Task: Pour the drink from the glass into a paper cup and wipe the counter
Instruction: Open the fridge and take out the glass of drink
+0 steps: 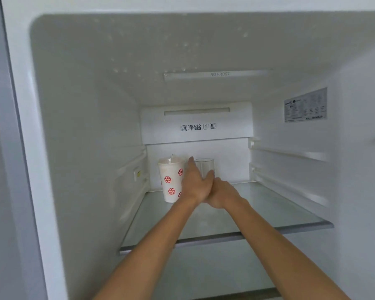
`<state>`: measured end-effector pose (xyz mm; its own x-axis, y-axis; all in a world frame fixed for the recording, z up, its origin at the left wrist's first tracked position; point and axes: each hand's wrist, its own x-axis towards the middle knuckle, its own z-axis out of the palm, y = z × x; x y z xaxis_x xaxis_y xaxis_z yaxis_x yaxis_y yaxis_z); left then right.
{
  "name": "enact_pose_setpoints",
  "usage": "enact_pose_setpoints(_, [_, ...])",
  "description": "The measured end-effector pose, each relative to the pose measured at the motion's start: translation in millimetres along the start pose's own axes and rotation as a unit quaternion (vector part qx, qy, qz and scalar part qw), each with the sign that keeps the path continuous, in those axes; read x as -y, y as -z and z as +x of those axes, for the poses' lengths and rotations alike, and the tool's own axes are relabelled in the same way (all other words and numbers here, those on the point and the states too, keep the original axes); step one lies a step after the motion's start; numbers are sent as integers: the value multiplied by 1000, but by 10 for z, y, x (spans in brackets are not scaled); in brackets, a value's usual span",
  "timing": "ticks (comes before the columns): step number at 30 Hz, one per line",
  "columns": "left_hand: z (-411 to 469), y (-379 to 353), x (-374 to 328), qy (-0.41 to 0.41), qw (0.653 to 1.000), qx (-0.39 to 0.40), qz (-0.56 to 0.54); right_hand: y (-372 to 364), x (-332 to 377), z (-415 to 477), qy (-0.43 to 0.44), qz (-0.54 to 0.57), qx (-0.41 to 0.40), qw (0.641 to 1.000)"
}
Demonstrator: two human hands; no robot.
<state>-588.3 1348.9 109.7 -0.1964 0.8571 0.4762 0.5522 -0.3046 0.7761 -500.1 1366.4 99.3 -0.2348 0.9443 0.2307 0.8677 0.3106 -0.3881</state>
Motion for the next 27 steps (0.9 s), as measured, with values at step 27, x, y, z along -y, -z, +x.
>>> enact_pose_setpoints(27, [-1664,1287,-773,-146,969,28,195,217,500,-1979,23,89,-83,992])
